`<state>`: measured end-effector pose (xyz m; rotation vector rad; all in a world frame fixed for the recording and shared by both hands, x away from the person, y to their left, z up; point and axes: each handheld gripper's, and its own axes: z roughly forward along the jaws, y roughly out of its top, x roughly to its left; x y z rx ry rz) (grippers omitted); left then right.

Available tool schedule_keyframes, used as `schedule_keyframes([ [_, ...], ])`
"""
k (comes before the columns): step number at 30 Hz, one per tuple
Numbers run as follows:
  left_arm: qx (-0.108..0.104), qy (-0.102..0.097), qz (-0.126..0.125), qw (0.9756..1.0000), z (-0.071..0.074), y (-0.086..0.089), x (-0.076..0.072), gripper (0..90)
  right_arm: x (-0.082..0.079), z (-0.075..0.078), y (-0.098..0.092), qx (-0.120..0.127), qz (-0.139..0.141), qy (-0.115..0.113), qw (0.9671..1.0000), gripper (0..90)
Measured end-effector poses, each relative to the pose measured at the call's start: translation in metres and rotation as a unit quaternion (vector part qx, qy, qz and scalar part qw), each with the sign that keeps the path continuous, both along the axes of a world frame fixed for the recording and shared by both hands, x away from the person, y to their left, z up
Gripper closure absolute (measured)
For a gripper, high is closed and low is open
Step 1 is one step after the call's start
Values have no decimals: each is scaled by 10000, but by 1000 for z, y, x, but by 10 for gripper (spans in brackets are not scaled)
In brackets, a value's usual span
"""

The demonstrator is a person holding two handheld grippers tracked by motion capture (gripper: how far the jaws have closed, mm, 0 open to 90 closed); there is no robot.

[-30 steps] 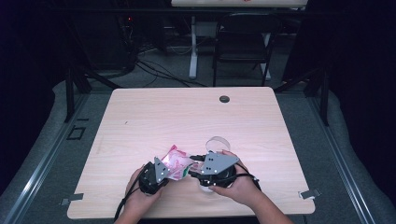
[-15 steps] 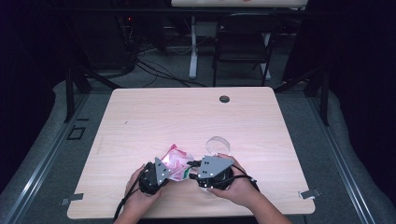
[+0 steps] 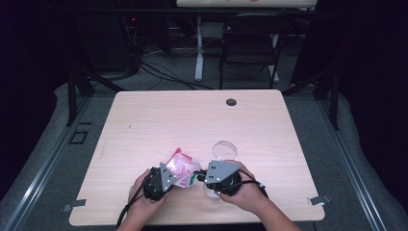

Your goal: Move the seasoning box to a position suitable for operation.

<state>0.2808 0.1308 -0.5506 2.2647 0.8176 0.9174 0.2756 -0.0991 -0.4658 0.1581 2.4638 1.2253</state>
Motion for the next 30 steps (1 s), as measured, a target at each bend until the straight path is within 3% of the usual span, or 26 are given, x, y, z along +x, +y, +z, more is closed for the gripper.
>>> schedule_keyframes([
  [17,110,-160,-34,9998,3,-2,-2,593,-1,1,-3,73,-98,106,9999,900],
  [30,259,-379,-81,9989,6,-9,-1,595,1,0,-14,192,-333,184,9991,900],
])
